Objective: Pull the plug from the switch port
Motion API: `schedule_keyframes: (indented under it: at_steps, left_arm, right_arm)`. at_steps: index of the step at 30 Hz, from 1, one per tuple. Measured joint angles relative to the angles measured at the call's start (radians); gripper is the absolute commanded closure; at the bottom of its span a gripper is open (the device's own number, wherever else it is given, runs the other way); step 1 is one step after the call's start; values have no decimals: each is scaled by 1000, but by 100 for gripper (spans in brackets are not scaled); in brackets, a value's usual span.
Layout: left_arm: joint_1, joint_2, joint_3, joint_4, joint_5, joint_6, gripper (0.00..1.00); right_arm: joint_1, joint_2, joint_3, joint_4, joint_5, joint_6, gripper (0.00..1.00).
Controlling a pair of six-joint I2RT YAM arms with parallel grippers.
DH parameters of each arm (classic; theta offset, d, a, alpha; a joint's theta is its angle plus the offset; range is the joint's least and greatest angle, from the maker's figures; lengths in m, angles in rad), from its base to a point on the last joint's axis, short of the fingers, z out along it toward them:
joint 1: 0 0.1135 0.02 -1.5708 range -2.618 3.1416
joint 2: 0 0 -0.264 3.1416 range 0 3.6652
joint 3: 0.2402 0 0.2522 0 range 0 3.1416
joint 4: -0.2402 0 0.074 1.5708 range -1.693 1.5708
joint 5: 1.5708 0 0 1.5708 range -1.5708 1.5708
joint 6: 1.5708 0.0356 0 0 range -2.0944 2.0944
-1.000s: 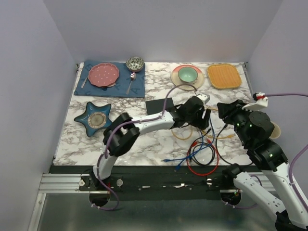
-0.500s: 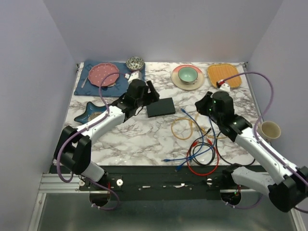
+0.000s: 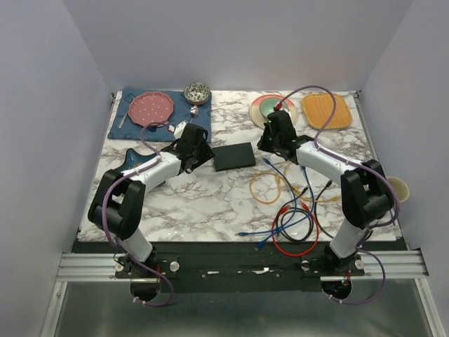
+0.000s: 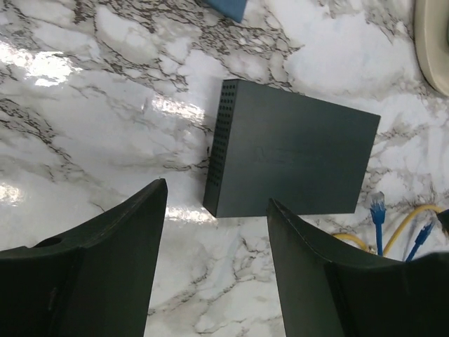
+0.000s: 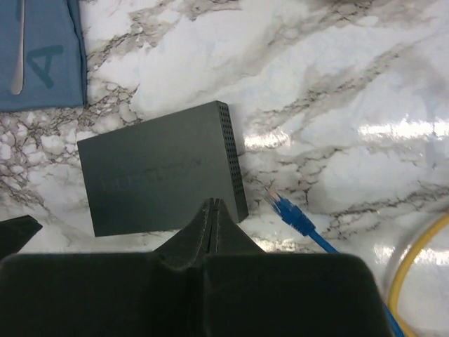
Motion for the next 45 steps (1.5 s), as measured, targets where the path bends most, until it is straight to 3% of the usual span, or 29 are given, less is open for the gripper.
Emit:
schedule_keyframes:
  at_steps: [11, 17, 25, 32, 45]
  left_arm:
    - [36, 138, 31, -9, 46, -46, 32]
    - [48, 170, 38, 1, 67, -54, 32]
    - [55, 174, 31, 27, 102, -69, 32]
    - [58, 114, -47, 54, 119, -78, 32]
    - [62, -25, -220, 108, 121, -79, 36]
  right_arm:
    - [-56, 292, 205, 9, -41, -7, 99]
    - [-66, 376, 254, -10, -116, -13, 99]
    - [-53, 381, 239, -8, -214, -18, 99]
    - [47, 322, 122, 51, -246, -13, 99]
    - [125, 179, -89, 100, -261, 11, 99]
